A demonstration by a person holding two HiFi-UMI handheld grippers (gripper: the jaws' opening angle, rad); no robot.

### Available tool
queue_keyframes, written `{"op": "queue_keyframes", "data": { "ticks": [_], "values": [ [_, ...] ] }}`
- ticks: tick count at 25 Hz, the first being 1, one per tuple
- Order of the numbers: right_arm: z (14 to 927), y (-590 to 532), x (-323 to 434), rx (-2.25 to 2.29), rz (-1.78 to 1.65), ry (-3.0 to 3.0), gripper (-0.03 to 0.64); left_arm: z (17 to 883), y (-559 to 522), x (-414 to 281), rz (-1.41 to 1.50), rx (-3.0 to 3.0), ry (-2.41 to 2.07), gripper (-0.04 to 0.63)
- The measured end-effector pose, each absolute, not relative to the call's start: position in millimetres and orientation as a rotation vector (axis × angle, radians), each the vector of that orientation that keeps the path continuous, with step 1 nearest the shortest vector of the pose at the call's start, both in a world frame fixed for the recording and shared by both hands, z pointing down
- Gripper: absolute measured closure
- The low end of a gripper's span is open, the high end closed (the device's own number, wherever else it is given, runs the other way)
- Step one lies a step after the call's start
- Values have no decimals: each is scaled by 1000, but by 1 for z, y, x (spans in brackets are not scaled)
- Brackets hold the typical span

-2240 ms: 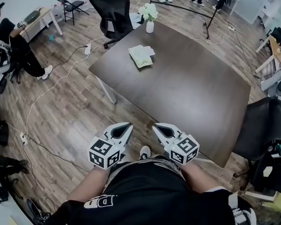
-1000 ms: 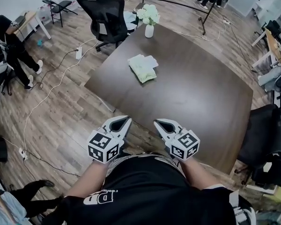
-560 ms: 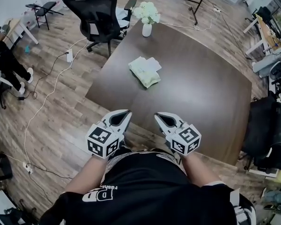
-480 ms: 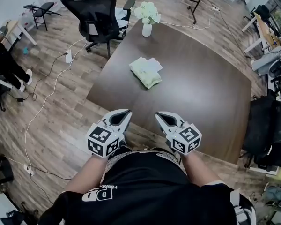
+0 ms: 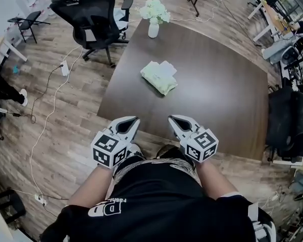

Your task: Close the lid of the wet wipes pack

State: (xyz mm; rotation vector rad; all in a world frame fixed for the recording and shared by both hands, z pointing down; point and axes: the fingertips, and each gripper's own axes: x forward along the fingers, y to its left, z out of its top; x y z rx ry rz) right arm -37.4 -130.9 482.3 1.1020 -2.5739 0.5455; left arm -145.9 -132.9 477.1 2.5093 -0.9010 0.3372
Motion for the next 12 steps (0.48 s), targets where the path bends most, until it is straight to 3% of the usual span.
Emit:
{"op": "queue_keyframes", "data": {
  "ticks": [12],
  "values": [
    [484, -163, -30, 1193, 546, -2517, 611, 491, -156, -141, 345, 2504, -829, 575]
  ]
}}
